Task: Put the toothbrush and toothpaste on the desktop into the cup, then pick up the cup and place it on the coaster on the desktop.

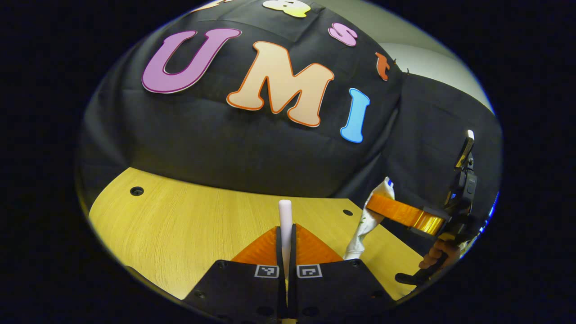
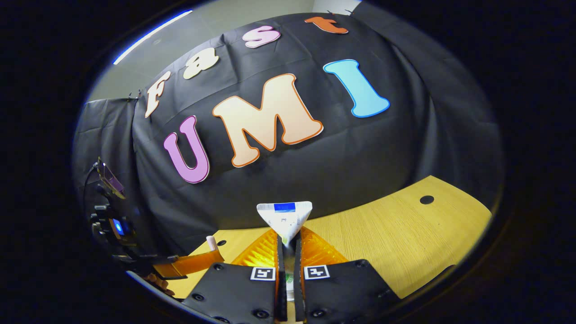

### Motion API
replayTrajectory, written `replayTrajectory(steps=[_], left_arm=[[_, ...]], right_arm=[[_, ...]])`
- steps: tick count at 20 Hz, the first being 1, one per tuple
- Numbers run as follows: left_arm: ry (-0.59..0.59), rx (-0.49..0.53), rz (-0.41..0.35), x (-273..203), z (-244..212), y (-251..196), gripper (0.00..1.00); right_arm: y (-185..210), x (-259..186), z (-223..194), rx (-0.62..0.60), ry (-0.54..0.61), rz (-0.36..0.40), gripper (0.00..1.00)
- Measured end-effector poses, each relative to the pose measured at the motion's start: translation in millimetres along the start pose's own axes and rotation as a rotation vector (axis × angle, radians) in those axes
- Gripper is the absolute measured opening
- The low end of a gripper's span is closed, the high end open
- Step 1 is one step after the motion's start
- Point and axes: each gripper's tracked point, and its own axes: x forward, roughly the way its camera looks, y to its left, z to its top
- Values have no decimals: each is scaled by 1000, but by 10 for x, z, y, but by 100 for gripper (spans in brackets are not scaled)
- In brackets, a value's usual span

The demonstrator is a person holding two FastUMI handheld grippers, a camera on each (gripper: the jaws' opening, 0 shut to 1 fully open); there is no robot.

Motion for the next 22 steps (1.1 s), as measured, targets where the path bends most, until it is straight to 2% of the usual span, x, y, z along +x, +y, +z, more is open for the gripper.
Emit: replayTrajectory(steps=[4, 8, 14, 17, 19, 20, 22], left_arm=[[-67, 17, -37, 148, 188, -59, 0], [-121, 39, -45, 257, 306, -48, 0], [-153, -45, -72, 325, 276, -13, 0], [-173, -49, -73, 306, 307, 5, 0], [-185, -40, -74, 283, 357, -12, 0], [-193, -34, -80, 282, 386, -33, 0], [-199, -14, -88, 294, 407, -97, 0]], right_arm=[[-87, 154, -412, -42, 44, -24, 9], [-99, 167, -568, -68, 29, -23, 11], [-119, 108, -781, -44, 62, -21, 17], [-76, 38, -668, -50, 31, -11, 72], [-116, -54, -527, -66, -3, -28, 94], [-153, -110, -463, -70, -14, -42, 99], [-247, -243, -325, -73, -36, -70, 99]])
